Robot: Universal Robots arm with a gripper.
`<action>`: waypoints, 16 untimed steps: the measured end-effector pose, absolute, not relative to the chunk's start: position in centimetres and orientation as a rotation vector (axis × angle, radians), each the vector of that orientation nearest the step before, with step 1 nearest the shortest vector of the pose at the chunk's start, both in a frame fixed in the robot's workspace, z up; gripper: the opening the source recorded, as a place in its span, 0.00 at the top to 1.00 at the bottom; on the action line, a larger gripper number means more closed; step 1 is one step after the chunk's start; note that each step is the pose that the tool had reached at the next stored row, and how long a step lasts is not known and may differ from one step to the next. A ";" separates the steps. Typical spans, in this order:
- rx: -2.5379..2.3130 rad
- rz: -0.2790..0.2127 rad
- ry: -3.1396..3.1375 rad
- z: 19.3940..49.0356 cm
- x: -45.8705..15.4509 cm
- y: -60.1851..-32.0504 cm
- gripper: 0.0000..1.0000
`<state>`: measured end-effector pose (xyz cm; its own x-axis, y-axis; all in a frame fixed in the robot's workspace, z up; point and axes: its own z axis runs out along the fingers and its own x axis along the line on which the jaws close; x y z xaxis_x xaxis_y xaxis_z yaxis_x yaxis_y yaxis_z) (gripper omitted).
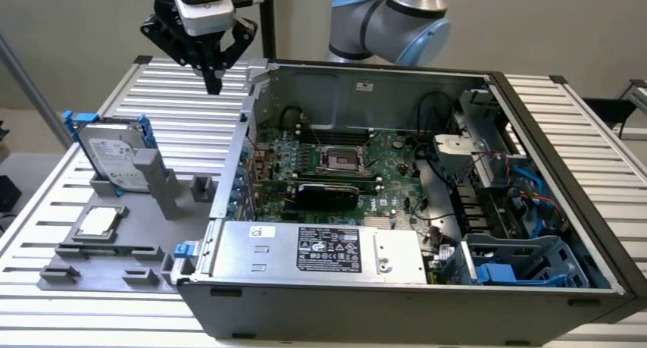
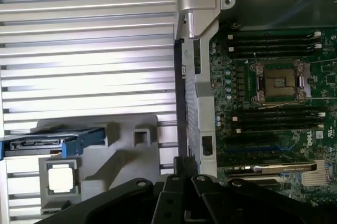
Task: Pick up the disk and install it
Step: 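Reach for the disk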
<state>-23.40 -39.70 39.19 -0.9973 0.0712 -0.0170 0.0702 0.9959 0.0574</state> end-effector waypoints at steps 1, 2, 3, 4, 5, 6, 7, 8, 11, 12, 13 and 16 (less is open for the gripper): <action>0.111 0.089 3.120 39.2 -23.9 -39.7 0.89; 0.111 0.089 3.120 39.2 -24.3 -39.6 0.89; 0.111 0.089 3.120 39.2 -24.8 -39.6 0.89; 0.111 0.089 3.120 39.1 -25.2 -39.5 0.89; 0.111 0.089 3.120 39.1 -25.7 -39.5 0.89; 0.111 0.089 3.120 39.1 -26.1 -39.4 0.89; 0.111 0.089 3.120 39.1 -26.6 -39.4 0.89; 0.111 0.089 3.120 39.1 -27.1 -39.3 0.89; 0.111 0.089 3.120 39.0 -28.4 -39.2 0.89; 0.111 0.089 3.120 38.9 -28.9 -39.1 0.89; 0.111 0.089 3.120 38.9 -29.3 -39.0 0.89; 0.111 0.088 3.120 38.7 -30.7 -38.8 0.89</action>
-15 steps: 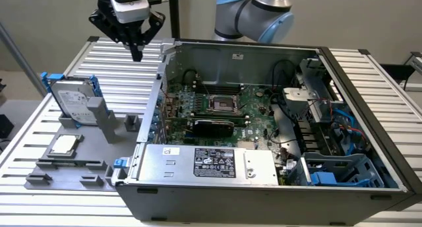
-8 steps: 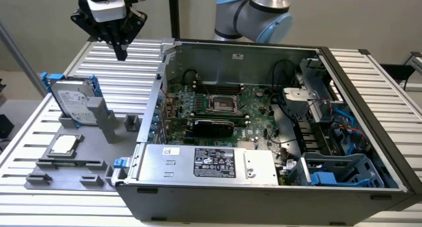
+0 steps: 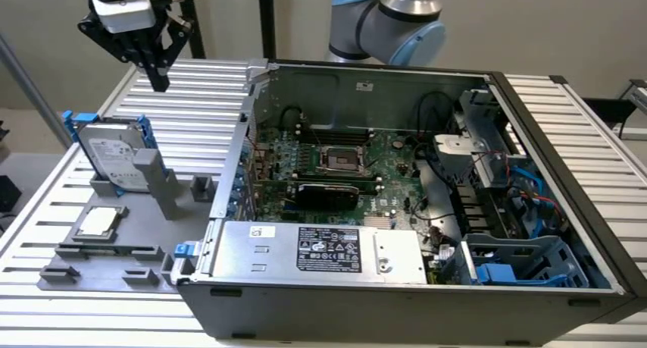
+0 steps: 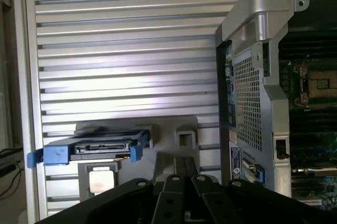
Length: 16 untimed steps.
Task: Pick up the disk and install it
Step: 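Reach for the disk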
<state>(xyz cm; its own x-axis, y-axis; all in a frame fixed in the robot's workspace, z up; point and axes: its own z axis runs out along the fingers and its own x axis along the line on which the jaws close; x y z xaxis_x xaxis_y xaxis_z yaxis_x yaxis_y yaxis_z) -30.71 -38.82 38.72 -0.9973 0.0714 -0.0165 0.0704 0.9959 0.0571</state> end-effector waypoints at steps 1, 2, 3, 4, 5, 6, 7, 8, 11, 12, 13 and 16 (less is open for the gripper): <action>0.111 0.088 3.120 38.7 -31.2 -38.8 0.89; 0.111 0.088 3.120 38.6 -31.6 -38.7 0.89; 0.111 0.087 3.120 38.6 -32.1 -38.6 0.89; 0.111 0.087 3.120 38.5 -32.5 -38.6 0.89; 0.111 0.087 3.120 38.5 -33.0 -38.5 0.89; 0.111 0.086 3.120 38.4 -33.4 -38.5 0.89; 0.111 0.086 3.120 38.4 -33.9 -38.4 0.89; 0.111 0.086 3.120 38.4 -34.3 -38.4 0.89; 0.111 0.085 3.120 38.2 -35.7 -38.3 0.89; 0.111 0.084 3.120 38.2 -36.1 -38.2 0.89; 0.111 0.084 3.120 38.2 -36.6 -38.2 0.89; 0.111 0.084 3.120 38.1 -38.0 -38.2 0.89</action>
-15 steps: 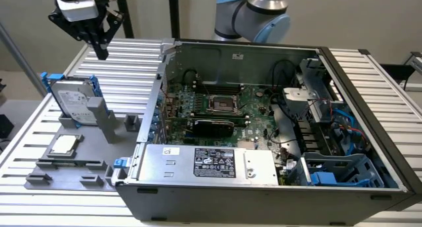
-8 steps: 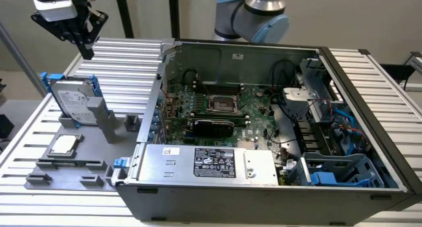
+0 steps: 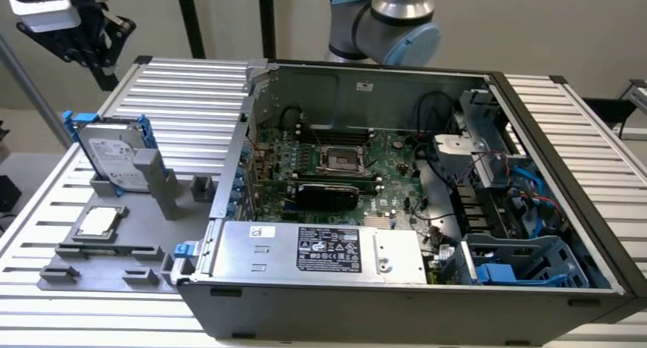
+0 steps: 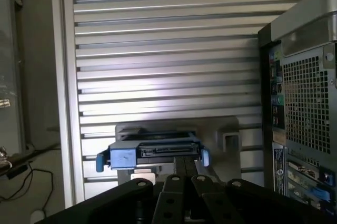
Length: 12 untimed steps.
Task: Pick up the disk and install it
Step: 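Reach for the disk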
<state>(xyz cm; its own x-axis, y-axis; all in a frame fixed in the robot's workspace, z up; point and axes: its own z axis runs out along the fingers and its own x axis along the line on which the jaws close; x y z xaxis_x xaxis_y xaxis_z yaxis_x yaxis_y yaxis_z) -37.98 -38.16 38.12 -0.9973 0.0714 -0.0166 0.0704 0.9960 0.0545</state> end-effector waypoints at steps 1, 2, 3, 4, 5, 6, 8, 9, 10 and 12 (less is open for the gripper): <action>0.111 0.084 3.120 38.1 -38.4 -38.1 0.89; 0.111 0.084 3.120 38.1 -38.9 -38.1 0.89; 0.111 0.084 3.120 38.1 -39.3 -38.1 0.89; 0.111 0.084 3.120 38.0 -39.8 -38.1 0.89; 0.111 0.084 3.120 38.0 -40.2 -38.1 0.89; 0.111 0.084 3.120 38.0 -40.7 -38.1 0.89; 0.111 0.084 3.120 37.9 -41.6 -38.1 0.89; 0.111 0.084 3.120 37.9 -42.1 -38.1 0.89; 0.111 0.084 3.120 37.9 -42.5 -38.1 0.89; 0.111 0.084 3.121 37.9 -43.2 -38.1 0.89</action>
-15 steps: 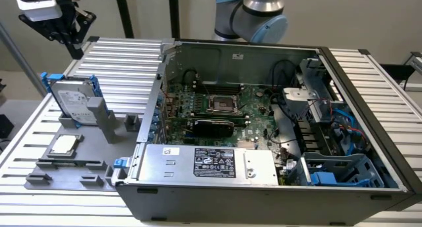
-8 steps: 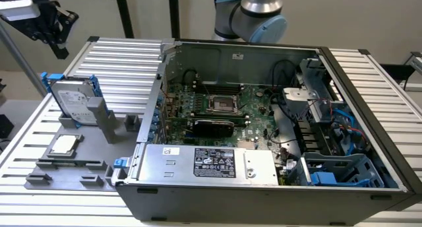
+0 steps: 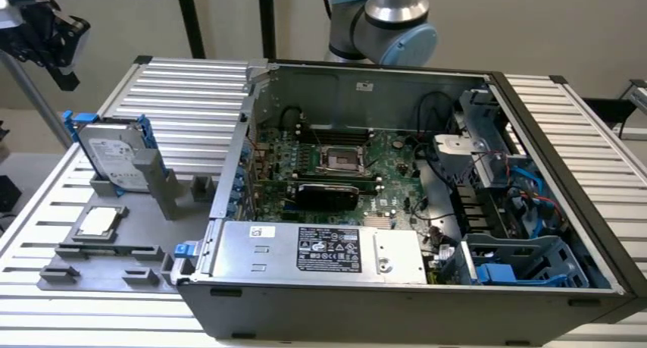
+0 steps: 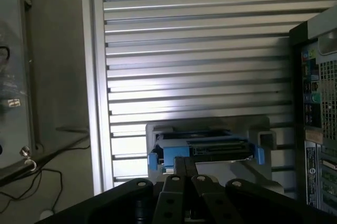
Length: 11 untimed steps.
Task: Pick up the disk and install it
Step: 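Reach for the disk, then pick up the disk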
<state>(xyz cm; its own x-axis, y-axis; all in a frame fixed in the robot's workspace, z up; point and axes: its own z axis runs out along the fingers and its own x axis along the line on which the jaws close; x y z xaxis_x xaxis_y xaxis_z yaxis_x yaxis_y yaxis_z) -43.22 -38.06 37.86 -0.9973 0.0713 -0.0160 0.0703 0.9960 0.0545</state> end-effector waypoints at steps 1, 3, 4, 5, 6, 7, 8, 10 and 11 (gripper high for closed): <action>0.111 0.084 3.121 37.9 -43.3 -38.1 0.89; 0.111 0.084 3.120 37.9 -43.3 -38.1 0.89; 0.111 0.084 3.121 37.9 -43.3 -38.1 0.89; 0.111 0.084 3.121 37.9 -43.3 -38.1 0.89; 0.111 0.084 3.121 37.9 -43.3 -38.1 0.89; 0.111 0.084 3.120 37.9 -43.3 -38.1 0.89; 0.111 0.084 3.121 37.9 -43.3 -38.1 0.89; 0.111 0.084 3.120 37.9 -43.3 -38.1 0.89; 0.111 0.084 3.121 37.9 -43.3 -38.1 0.89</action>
<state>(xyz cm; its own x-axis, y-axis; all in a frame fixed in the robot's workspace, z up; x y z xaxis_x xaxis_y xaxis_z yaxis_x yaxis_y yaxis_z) -43.27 -38.06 37.86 -0.9973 0.0713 -0.0161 0.0703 0.9960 0.0545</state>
